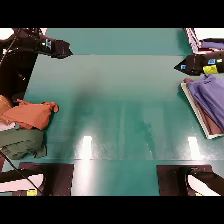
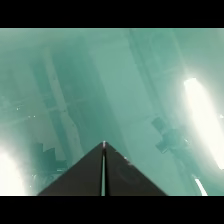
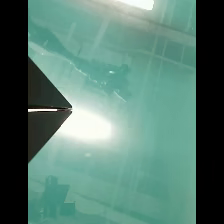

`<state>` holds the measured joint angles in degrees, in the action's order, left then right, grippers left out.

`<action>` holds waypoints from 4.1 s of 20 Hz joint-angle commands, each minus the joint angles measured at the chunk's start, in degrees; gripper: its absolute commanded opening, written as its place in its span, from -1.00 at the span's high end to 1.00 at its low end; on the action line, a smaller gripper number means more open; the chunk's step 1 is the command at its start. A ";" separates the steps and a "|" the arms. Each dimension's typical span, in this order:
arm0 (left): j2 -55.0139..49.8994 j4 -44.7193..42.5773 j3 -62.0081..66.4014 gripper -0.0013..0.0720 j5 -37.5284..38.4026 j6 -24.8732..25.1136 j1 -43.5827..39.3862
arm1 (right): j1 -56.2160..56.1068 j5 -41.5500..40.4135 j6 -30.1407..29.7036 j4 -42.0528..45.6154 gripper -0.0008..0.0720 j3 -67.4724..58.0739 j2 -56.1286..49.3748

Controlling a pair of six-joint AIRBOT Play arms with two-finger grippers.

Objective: Fold the shirts.

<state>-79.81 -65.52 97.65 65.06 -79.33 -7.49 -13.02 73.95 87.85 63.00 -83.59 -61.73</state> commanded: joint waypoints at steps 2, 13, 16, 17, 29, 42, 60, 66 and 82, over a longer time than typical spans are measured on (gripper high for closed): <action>0.00 -0.02 0.02 0.90 -0.11 0.04 -0.02 | -0.11 -0.09 -0.02 -0.04 0.92 0.00 0.04; -0.02 0.85 0.02 0.90 -0.46 -0.90 -0.04 | -0.11 -0.07 0.00 -0.07 0.92 0.00 0.04; 0.26 0.94 0.52 0.90 -1.70 -0.98 0.59 | -0.11 -0.07 0.02 -0.09 0.92 0.00 0.04; 0.96 -1.07 0.92 0.90 1.53 -1.25 1.81 | -0.11 -0.04 0.02 -0.09 0.92 0.00 0.04; 15.32 -22.47 -35.54 -0.82 11.30 -3.21 22.51 | -0.11 1.03 0.02 -0.09 0.92 0.02 0.07; 16.72 -24.39 -42.62 0.90 1.95 -4.94 22.51 | -0.11 0.39 0.02 -0.52 0.92 -0.17 0.26; 15.06 -9.49 -6.12 0.90 12.41 -7.23 -17.51 | -0.11 -5.18 -0.04 0.11 0.92 -20.35 0.13; -1.79 -9.57 -6.10 -0.54 3.30 -4.22 -30.88 | -0.11 -2.62 -0.02 0.00 0.92 -20.35 0.17; -11.63 -5.51 -19.85 -0.54 -7.48 0.44 5.01 | -0.13 -1.68 -0.02 0.04 0.92 -20.24 0.13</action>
<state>-87.85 -73.97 79.22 61.65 -82.08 -4.67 -13.10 72.18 87.81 63.02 -103.88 -61.58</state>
